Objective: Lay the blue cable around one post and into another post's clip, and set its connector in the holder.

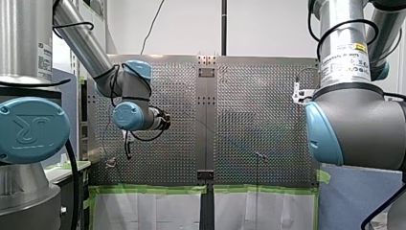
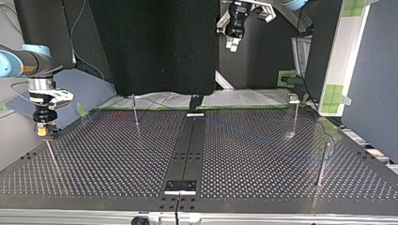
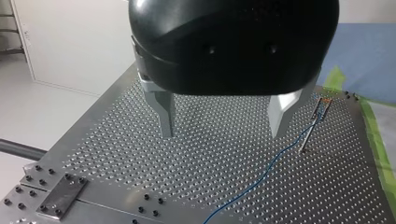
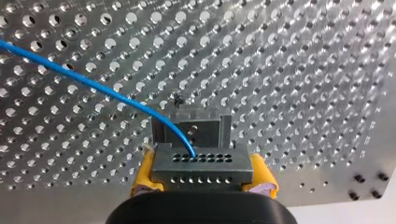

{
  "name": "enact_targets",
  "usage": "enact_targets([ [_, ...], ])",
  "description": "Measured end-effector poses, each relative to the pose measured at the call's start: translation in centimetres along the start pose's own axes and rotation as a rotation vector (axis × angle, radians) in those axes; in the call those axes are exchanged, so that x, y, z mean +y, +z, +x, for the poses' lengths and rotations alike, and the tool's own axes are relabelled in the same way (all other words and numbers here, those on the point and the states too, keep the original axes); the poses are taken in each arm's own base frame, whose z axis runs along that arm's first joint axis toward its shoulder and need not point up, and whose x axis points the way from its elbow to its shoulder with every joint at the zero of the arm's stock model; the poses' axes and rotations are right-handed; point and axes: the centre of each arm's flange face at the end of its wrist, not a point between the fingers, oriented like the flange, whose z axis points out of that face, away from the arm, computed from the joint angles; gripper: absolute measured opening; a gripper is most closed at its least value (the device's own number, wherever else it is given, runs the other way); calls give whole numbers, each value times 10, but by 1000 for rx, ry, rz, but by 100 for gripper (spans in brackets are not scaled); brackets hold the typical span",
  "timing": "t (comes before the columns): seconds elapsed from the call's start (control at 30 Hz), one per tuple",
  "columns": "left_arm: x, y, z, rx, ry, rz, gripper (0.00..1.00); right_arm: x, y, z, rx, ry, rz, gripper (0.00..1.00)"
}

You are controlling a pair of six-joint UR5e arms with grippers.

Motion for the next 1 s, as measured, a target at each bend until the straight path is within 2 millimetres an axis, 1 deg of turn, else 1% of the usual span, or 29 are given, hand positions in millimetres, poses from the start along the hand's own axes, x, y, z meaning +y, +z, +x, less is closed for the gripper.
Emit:
enact_targets([
  [0.5,0,0,0,2,1,0,100,-1,0,-6,-17,31,-3,0],
  [0.8,0,0,0,3,1,1,100,-3,7,2,-23,38,2,0],
  [1.0,0,0,0,3,1,1,100,-4,8,2,-30,41,6,0],
])
